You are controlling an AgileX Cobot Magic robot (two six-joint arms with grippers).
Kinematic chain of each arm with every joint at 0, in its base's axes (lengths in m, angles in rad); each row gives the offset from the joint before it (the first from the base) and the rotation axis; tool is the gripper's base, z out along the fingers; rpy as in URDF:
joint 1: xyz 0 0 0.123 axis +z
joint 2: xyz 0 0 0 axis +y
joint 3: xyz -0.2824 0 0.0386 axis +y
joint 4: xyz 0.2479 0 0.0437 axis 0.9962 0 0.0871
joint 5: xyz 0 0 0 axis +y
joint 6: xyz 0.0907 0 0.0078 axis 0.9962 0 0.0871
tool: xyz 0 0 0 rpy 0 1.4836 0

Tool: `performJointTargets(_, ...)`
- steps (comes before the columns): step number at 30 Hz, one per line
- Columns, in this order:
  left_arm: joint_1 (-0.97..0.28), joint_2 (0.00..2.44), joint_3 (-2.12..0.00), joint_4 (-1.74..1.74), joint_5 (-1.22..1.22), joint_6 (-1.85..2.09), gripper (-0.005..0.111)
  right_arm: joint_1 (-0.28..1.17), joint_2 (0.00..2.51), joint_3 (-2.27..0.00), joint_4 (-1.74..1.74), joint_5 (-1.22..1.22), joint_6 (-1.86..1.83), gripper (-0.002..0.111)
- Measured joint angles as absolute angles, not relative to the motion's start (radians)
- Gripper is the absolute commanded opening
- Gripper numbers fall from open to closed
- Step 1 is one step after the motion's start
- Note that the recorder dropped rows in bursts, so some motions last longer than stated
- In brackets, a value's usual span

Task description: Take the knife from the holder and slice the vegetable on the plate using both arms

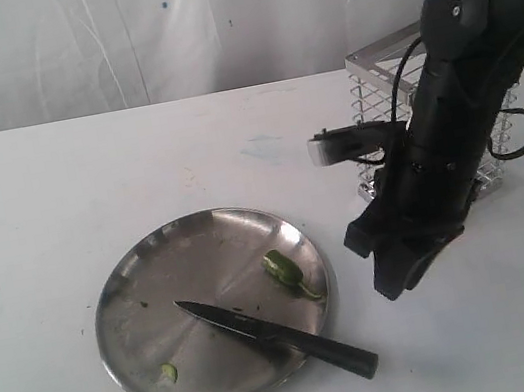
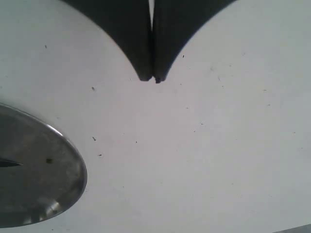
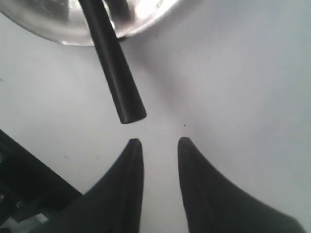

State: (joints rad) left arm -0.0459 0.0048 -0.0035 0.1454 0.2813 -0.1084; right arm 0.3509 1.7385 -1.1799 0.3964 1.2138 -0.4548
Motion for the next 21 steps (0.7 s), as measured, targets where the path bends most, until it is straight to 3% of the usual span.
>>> performJointTargets(11, -0.046, 0.005, -0.003, 0.145, 0.281, -0.108, 0.000, 0.324, 1.754, -1.106, 0.495, 1.093, -0.611, 0.025)
performJointTargets(14, -0.046, 0.005, -0.003, 0.145, 0.281, -0.108, 0.000, 0.324, 1.754, -1.106, 0.516, 1.069, -0.609, 0.032)
performJointTargets(18, -0.046, 0.005, -0.003, 0.145, 0.281, -0.108, 0.000, 0.324, 1.754, -1.106, 0.536, 1.094, -0.606, 0.054)
performJointTargets(21, -0.046, 0.005, -0.003, 0.145, 0.281, -0.108, 0.000, 0.324, 1.766, -1.106, 0.578, 1.111, -0.612, 0.057)
